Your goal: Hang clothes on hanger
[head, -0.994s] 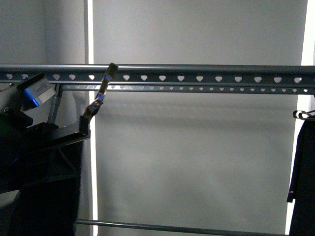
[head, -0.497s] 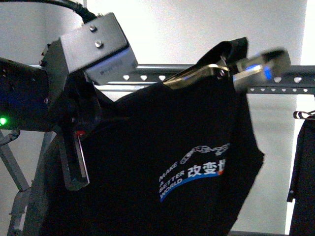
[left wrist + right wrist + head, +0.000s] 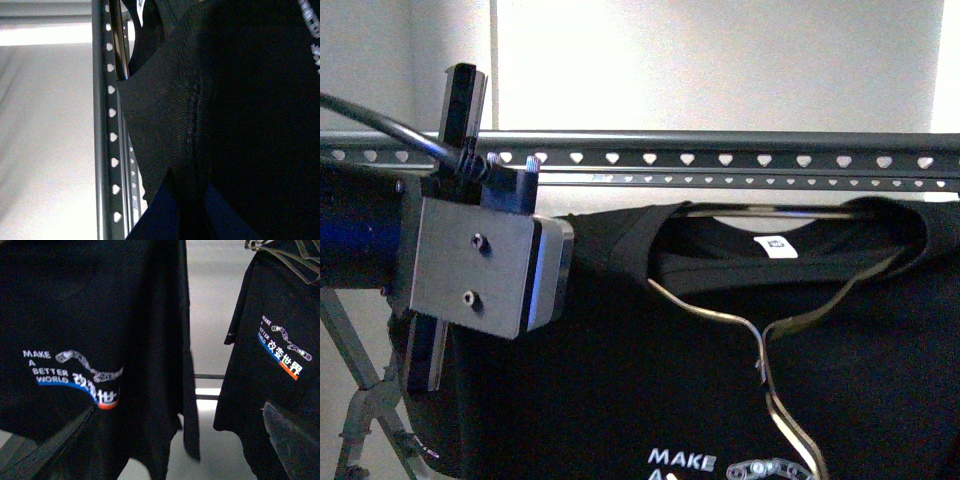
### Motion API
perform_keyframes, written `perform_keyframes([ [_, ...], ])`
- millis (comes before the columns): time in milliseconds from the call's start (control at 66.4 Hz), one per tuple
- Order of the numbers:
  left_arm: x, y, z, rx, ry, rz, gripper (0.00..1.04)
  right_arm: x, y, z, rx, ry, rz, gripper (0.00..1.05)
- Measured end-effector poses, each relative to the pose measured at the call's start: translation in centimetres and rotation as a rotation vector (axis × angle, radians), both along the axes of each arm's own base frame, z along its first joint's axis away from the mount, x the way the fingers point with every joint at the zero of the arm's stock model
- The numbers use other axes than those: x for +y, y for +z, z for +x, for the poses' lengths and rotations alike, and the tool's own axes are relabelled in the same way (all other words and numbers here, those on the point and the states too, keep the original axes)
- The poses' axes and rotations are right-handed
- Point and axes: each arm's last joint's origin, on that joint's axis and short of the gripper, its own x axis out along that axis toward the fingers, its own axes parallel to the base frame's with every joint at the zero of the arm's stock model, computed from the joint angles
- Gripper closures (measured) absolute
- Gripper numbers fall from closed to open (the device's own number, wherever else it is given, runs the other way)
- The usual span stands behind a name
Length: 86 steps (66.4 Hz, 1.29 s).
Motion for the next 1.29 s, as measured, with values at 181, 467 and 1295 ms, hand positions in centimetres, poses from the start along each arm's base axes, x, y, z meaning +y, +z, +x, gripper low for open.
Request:
perform_keyframes([
  [181,0.1,-0.5,0.3,-0.03,-0.016,0.027,1.01,0.0,0.0,0.0,0.0,0.0,0.0,0.07],
  [467,-0.3,-0.3,0.1,-0.077,-0.041,0.036,1.01,0.0,0.0,0.0,0.05,0.09,-0.022,0.07],
  [1295,-0.4,-0.4,0.1,-0.076,-0.045,0.038,1.01,-2.9,12.6,10.3,-0.438,0.537,-1.333,0.07],
])
